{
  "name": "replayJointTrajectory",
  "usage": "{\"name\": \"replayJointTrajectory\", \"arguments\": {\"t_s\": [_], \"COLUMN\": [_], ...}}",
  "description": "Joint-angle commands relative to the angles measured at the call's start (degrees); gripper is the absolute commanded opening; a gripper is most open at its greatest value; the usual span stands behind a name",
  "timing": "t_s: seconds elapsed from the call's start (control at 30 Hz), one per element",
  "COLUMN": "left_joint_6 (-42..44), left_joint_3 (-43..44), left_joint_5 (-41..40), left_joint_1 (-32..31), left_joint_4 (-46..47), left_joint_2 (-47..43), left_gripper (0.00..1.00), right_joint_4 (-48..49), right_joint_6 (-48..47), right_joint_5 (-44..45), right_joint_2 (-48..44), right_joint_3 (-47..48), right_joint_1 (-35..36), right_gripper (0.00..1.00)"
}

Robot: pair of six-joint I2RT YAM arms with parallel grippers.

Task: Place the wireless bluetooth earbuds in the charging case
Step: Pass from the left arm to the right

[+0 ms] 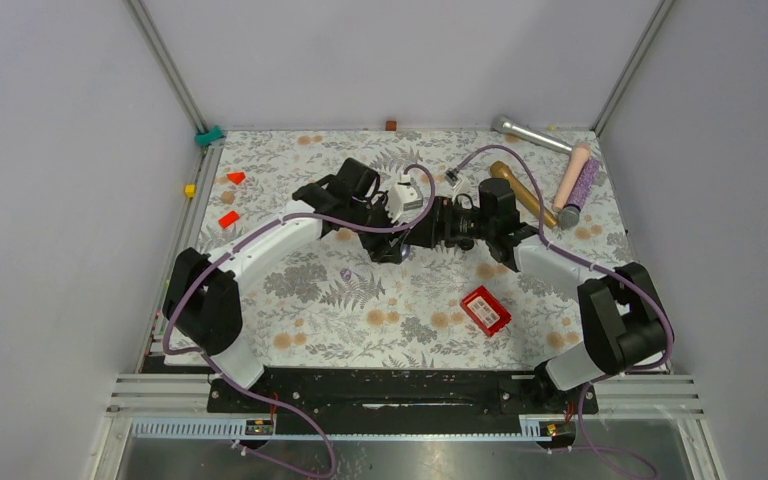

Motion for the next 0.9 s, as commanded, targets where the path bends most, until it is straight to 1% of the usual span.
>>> {"name": "replayJointTrajectory", "arguments": {"t_s": [0.0,0.27,0.47,0.63,0.73,0.87], "left_joint_6": [-0.91,-1.46,-1.72,-1.92,-1.90,-1.90], "left_joint_3": [-0.27,-1.34,-1.55,-1.51,-1.63,-1.95], "left_joint_5": [0.27,-0.02,0.20,0.57,0.59,0.50], "left_joint_1": [-0.09,-0.10,-0.11,-0.11,-0.11,-0.09], "left_joint_4": [2.83,3.96,4.10,4.26,4.29,4.46], "left_joint_2": [-2.81,-5.11,-5.20,-5.19,-5.11,-5.31], "left_gripper": [0.55,0.55,0.55,0.55,0.55,0.55], "right_joint_4": [2.62,4.72,9.34,10.80,11.33,11.56], "right_joint_6": [-0.81,1.30,5.31,6.77,7.15,7.26], "right_joint_5": [-2.19,-5.33,-8.12,-9.12,-9.54,-9.74], "right_joint_2": [1.30,3.09,3.95,4.57,4.84,4.92], "right_joint_3": [1.92,2.44,1.93,2.02,2.08,2.15], "right_joint_1": [0.99,1.55,1.87,2.48,2.62,2.65], "right_gripper": [0.83,0.75,0.72,0.60,0.47,0.37]}}
